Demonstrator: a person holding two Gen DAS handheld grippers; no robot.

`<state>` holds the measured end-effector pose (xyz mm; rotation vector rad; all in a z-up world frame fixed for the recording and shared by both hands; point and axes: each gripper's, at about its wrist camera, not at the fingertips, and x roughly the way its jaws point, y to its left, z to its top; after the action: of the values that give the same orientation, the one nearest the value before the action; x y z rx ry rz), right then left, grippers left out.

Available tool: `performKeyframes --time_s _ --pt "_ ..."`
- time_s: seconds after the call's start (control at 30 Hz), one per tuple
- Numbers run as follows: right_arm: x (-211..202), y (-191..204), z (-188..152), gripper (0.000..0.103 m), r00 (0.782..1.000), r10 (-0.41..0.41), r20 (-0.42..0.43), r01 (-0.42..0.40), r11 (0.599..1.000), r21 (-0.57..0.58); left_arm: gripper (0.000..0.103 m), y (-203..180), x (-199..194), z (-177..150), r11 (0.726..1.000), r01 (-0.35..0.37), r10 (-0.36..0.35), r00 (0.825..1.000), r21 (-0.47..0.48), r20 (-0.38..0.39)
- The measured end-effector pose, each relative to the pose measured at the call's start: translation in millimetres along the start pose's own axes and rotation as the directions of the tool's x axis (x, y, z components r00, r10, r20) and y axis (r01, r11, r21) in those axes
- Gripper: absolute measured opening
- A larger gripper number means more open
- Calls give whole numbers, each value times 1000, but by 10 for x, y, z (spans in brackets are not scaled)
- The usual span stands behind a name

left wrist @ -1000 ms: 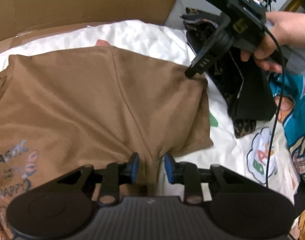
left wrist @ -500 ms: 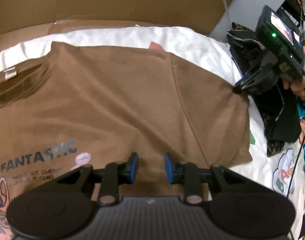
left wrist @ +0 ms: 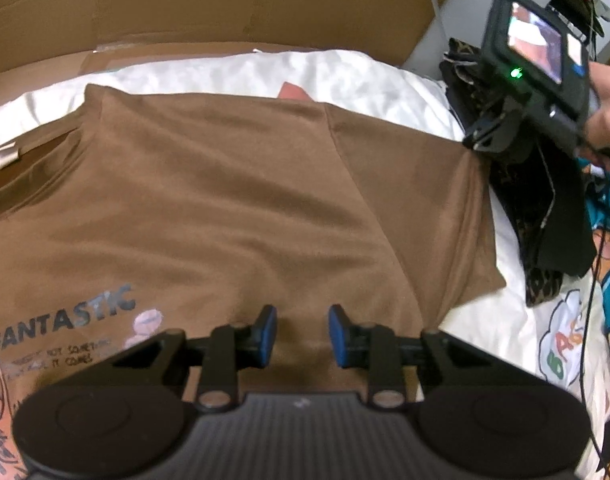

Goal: Fold clothes

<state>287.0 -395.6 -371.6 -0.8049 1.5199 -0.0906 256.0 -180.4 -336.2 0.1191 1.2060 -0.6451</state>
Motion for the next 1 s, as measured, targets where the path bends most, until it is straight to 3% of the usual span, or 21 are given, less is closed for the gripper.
performKeyframes --time_s 0.1,0.27,0.33,0.53,0.67,0.87,1.0 --pt "76 -21 4 4 1000 -21 19 21 1000 -2 30 -33 14 -14 1000 3 -3 1000 7 -7" --pt "-240 -115 -126 33 990 7 139 -16 998 62 31 -81 -27 -21 1000 12 -12 1000 14 0" --pt "-388 -154 -242 38 981 24 194 -42 995 91 31 -96 -59 -15 1000 10 -10 1000 17 7" --pt "-871 -80 -698 38 953 70 295 -129 974 188 33 -114 -189 -2 1000 1 -1 1000 19 31" --pt "-726 -136 -895 38 929 84 360 -188 946 264 34 -115 -271 -14 1000 -6 6 999 12 44" --pt "-890 28 -1304 38 879 111 464 -309 873 376 34 -124 -356 -44 1000 -3 2 998 9 59" --pt "-893 241 -1537 38 835 118 537 -403 795 453 34 -129 -393 -61 1000 9 -9 998 6 67"
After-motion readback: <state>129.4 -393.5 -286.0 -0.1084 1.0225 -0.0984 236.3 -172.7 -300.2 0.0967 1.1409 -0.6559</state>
